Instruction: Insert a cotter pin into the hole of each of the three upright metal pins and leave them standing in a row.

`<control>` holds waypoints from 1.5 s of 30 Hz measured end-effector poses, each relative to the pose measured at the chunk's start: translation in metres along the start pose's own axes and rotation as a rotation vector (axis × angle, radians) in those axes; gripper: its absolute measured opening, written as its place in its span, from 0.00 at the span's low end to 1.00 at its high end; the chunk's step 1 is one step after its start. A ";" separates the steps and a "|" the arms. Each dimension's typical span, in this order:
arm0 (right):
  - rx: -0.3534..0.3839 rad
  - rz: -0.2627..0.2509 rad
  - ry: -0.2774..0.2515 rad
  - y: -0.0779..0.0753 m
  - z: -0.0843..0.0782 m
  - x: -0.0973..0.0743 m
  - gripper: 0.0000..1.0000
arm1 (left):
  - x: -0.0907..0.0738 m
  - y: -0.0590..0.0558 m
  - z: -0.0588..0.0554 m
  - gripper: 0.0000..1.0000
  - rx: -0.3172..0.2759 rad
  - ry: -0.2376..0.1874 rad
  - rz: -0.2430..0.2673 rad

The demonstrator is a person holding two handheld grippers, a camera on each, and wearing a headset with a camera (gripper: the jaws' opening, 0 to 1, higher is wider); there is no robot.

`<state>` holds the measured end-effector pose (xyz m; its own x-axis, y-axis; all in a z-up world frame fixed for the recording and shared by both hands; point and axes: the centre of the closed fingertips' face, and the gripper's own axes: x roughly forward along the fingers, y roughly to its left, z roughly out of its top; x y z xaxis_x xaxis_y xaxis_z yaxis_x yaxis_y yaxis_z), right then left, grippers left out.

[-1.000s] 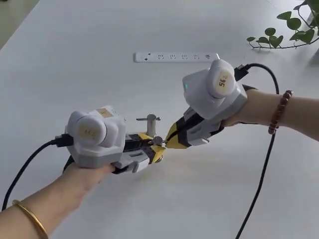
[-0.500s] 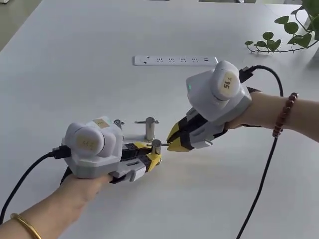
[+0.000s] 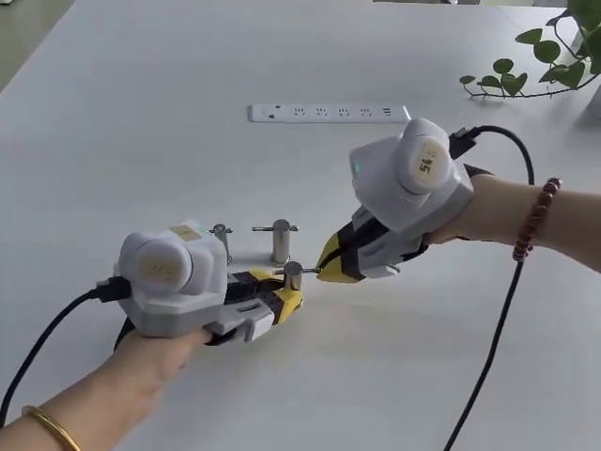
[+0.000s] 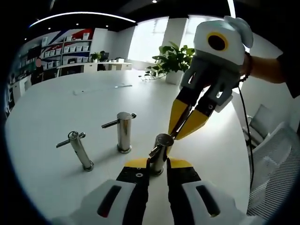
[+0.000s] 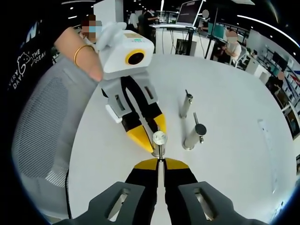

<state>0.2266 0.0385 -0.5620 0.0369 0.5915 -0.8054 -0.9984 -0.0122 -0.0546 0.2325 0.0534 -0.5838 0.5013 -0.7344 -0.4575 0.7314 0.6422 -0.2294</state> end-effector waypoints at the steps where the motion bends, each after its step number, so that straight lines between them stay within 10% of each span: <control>1: 0.001 0.003 0.000 0.000 0.001 0.001 0.00 | 0.000 0.000 -0.001 0.12 -0.004 -0.002 0.001; 45: 0.102 -0.012 -0.068 0.001 0.024 0.011 0.16 | -0.010 0.007 0.000 0.30 0.010 -0.010 0.043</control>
<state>0.2254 0.0645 -0.5562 0.0495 0.6441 -0.7633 -0.9972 0.0752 -0.0013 0.2324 0.0653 -0.5807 0.5371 -0.7080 -0.4586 0.7134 0.6713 -0.2007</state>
